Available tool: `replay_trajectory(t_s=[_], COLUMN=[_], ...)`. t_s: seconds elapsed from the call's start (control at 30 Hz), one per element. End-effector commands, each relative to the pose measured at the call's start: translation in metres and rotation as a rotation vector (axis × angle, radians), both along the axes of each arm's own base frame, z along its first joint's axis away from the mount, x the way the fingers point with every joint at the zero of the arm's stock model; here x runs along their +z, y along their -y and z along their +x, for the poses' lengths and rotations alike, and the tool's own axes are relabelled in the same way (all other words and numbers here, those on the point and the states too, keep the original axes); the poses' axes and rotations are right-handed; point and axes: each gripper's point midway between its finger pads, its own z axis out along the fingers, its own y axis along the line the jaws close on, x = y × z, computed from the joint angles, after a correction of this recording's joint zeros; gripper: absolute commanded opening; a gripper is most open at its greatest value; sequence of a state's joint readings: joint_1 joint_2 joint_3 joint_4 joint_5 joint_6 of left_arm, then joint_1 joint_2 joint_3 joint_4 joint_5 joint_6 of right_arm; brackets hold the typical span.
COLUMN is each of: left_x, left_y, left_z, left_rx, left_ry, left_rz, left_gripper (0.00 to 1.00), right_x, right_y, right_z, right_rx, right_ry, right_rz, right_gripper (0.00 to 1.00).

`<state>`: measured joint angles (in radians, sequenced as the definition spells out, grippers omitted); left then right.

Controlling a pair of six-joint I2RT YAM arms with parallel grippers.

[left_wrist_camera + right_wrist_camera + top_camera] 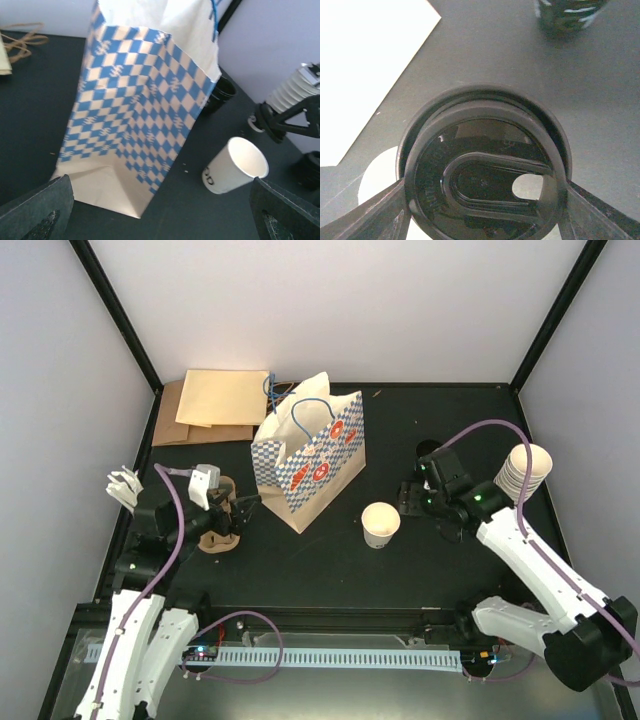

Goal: Pack the takeout coffee

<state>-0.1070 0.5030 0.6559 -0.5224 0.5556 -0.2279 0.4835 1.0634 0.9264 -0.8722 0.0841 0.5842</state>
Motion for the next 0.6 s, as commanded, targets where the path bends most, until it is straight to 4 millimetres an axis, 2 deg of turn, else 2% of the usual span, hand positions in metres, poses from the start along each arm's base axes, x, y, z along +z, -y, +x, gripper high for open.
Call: replay_trajectory(t_s=[0.0,0.13,0.27,0.57], left_x=[0.021,0.026,0.020,-0.002], left_y=[0.026,0.040,0.062,0.106], left_z=[-0.019,-0.028,-0.033,-0.034], left_rx=[-0.155,-0.190,-0.230,-0.306], left_ry=[-0.025,-0.038,-0.072,-0.189], left_rz=[-0.104,-0.145,-0.169,-0.144], left_gripper=[0.99,0.99,0.99,0.99], right_x=[0.009,0.005,-0.006,-0.014], right_y=[-0.027,-0.044,-0.054,-0.058], right_z=[-0.017,-0.025,-0.029,-0.031], right_rx=[0.139,0.218,0.265,0.298], right_ry=[-0.033,-0.048,-0.074,-0.088], right_rz=[0.007,0.008,0.008,-0.014], right_gripper=[0.77,0.77,0.77,0.76])
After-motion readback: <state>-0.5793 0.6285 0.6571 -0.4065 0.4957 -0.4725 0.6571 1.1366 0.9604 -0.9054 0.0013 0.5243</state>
